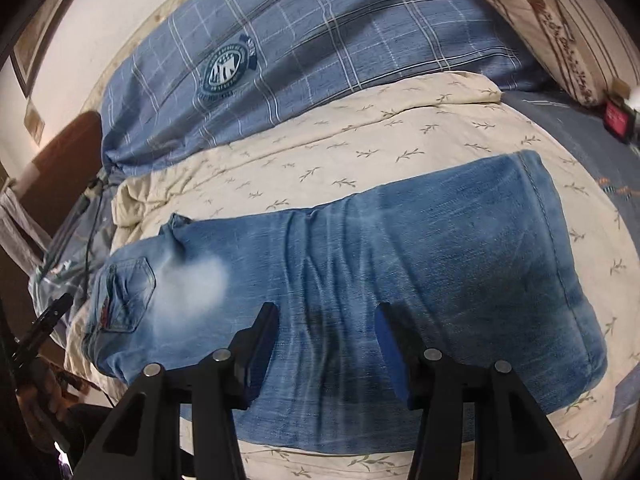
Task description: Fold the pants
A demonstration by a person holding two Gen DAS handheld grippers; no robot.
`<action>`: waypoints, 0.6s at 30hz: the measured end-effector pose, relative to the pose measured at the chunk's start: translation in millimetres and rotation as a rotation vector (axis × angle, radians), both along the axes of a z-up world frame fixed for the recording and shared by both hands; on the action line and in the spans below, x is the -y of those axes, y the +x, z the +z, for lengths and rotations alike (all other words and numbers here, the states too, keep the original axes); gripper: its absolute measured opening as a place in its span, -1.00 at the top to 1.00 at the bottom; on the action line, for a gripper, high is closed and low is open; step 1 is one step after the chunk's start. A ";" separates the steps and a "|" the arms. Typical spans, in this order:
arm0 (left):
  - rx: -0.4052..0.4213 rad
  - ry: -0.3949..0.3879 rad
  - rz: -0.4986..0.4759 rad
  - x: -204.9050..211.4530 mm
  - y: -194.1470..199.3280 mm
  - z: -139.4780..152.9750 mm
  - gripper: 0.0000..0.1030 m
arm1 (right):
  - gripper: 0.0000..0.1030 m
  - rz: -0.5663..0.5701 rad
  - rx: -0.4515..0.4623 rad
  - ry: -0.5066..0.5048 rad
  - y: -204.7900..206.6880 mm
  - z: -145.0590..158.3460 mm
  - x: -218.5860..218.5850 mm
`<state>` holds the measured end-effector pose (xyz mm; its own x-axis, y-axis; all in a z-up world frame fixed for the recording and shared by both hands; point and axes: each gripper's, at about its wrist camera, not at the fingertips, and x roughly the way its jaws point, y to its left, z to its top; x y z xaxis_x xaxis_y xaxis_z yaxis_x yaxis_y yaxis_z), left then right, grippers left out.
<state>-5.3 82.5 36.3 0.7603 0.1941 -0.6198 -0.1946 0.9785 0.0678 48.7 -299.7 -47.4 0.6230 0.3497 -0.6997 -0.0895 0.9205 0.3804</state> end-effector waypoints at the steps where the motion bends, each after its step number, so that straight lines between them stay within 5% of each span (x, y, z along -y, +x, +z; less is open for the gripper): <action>1: 0.001 -0.003 -0.001 1.5 -0.2 0.9 -0.57 | -0.04 -0.007 0.006 0.009 -0.5 0.8 2.2; 18: 0.004 -0.097 0.038 -2.1 -11.4 4.5 -0.57 | -0.08 -0.067 0.083 0.027 -8.7 10.1 15.0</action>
